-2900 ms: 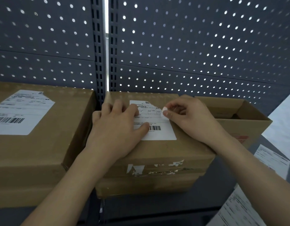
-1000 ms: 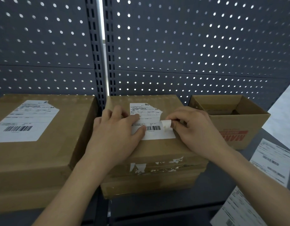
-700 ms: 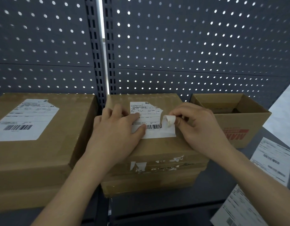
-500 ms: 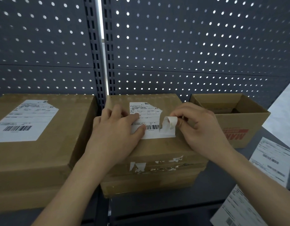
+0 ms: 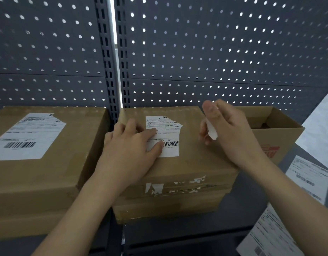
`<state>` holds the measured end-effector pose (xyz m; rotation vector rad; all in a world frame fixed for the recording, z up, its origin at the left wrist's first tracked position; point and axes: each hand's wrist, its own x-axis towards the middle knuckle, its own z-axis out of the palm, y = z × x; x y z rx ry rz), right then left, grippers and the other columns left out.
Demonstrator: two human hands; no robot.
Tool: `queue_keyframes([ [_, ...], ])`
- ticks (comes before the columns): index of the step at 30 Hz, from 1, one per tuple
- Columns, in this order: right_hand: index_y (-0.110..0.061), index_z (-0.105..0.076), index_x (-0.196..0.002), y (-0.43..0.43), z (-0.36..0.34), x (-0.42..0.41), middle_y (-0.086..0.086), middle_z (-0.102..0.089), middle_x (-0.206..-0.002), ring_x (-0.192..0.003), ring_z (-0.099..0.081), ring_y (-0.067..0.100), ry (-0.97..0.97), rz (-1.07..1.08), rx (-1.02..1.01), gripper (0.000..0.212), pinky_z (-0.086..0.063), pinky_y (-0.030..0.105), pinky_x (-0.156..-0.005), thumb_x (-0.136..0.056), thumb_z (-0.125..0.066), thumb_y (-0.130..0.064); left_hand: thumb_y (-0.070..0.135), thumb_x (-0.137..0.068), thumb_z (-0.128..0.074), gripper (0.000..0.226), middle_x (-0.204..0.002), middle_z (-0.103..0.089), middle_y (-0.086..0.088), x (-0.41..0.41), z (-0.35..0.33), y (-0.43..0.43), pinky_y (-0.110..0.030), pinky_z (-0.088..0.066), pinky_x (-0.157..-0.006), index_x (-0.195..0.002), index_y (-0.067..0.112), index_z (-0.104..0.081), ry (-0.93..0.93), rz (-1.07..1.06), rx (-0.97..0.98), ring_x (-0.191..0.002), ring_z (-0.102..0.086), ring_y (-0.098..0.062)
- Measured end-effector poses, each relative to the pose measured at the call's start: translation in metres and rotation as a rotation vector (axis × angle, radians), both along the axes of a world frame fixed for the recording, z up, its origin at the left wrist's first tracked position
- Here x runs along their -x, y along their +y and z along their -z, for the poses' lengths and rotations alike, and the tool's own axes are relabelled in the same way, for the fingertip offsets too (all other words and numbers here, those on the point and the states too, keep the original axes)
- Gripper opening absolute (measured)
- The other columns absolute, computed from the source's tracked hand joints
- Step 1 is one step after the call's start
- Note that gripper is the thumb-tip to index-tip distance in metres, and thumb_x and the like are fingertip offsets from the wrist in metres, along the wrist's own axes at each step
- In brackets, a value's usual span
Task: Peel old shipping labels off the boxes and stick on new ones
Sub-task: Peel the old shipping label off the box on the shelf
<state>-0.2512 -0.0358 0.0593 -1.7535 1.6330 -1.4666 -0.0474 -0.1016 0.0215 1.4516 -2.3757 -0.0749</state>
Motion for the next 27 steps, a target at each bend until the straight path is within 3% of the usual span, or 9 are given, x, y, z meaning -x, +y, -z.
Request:
queue_keyframes([
  [3,-0.017,-0.041,-0.058,-0.005,-0.001,0.002,0.011,-0.056,-0.053,-0.047,-0.06,0.03,0.019,0.026,-0.085,0.064,-0.043,0.029,-0.05,-0.086,-0.037,-0.075,0.065,-0.091,-0.03,0.055,-0.128,-0.04,0.007,0.0,0.0,0.0,-0.04,-0.031,-0.1,-0.142,0.045,-0.039,0.002,0.004,-0.001,-0.117,-0.032,-0.019],
  [6,-0.013,-0.046,-0.066,-0.009,0.003,0.007,0.01,-0.054,-0.049,-0.042,-0.054,0.027,0.045,0.026,-0.14,0.043,-0.042,0.031,-0.047,-0.097,-0.051,-0.042,0.065,-0.091,-0.03,0.056,-0.129,-0.039,0.007,0.0,-0.001,0.0,-0.04,-0.03,-0.101,-0.143,0.045,-0.038,0.002,0.004,-0.008,-0.118,-0.031,-0.019],
  [8,-0.009,-0.049,-0.076,-0.01,0.003,0.01,0.01,-0.057,-0.053,-0.044,-0.054,0.026,0.044,0.012,-0.164,0.024,-0.043,0.034,-0.048,-0.097,-0.05,-0.02,0.065,-0.091,-0.03,0.056,-0.129,-0.039,0.007,0.0,-0.001,0.0,-0.039,-0.03,-0.101,-0.143,0.044,-0.038,0.005,0.005,-0.009,-0.118,-0.031,-0.019],
  [11,-0.009,-0.057,-0.085,-0.008,0.002,0.015,0.006,-0.062,-0.064,-0.049,-0.058,0.026,-0.003,-0.033,-0.157,0.015,-0.045,0.034,-0.048,-0.098,-0.05,-0.012,0.065,-0.091,-0.029,0.056,-0.13,-0.038,0.008,-0.001,0.0,0.0,-0.039,-0.03,-0.101,-0.143,0.044,-0.038,0.001,0.01,-0.012,-0.118,-0.031,-0.018],
  [16,-0.015,-0.067,-0.102,-0.006,0.005,0.019,0.013,-0.065,-0.074,-0.056,-0.065,0.025,0.026,-0.096,-0.126,0.022,-0.053,0.031,-0.054,-0.101,-0.048,-0.005,0.065,-0.091,-0.028,0.057,-0.13,-0.038,0.008,-0.001,0.0,-0.001,-0.039,-0.03,-0.101,-0.143,0.044,-0.037,0.001,0.014,-0.006,-0.117,-0.031,-0.018],
  [19,-0.02,-0.067,-0.114,-0.005,0.008,0.022,0.003,-0.069,-0.082,-0.061,-0.067,0.021,0.014,-0.092,-0.093,0.029,-0.054,0.027,-0.06,-0.101,-0.048,-0.004,0.065,-0.091,-0.028,0.057,-0.13,-0.038,0.008,-0.001,0.001,-0.001,-0.04,-0.031,-0.101,-0.143,0.044,-0.038,-0.002,0.016,-0.003,-0.118,-0.032,-0.018],
  [21,-0.029,-0.065,-0.12,-0.005,0.01,0.024,-0.001,-0.069,-0.076,-0.063,-0.065,0.019,0.01,-0.079,-0.102,0.038,-0.054,0.024,-0.064,-0.101,-0.045,-0.002,0.065,-0.091,-0.028,0.057,-0.13,-0.038,0.008,-0.001,0.001,-0.001,-0.04,-0.031,-0.101,-0.143,0.044,-0.037,-0.007,0.017,-0.002,-0.118,-0.032,-0.018],
  [24,-0.019,-0.072,-0.091,-0.007,0.01,0.025,0.003,-0.061,-0.059,-0.061,-0.058,0.021,-0.118,-0.026,-0.14,0.039,-0.05,0.029,-0.061,-0.099,-0.04,0.0,0.065,-0.091,-0.028,0.056,-0.13,-0.038,0.008,-0.001,0.0,0.0,-0.04,-0.03,-0.102,-0.142,0.044,-0.038,0.002,0.019,-0.001,-0.118,-0.032,-0.018],
  [27,-0.013,-0.067,-0.066,-0.012,0.006,0.026,0.007,-0.056,-0.057,-0.061,-0.054,0.026,-0.275,0.017,-0.203,0.033,-0.043,0.039,-0.062,-0.09,-0.046,-0.021,0.064,-0.09,-0.027,0.057,-0.13,-0.038,0.009,-0.001,0.0,0.001,-0.04,-0.03,-0.102,-0.142,0.044,-0.039,0.004,0.019,-0.003,-0.118,-0.032,-0.018],
])
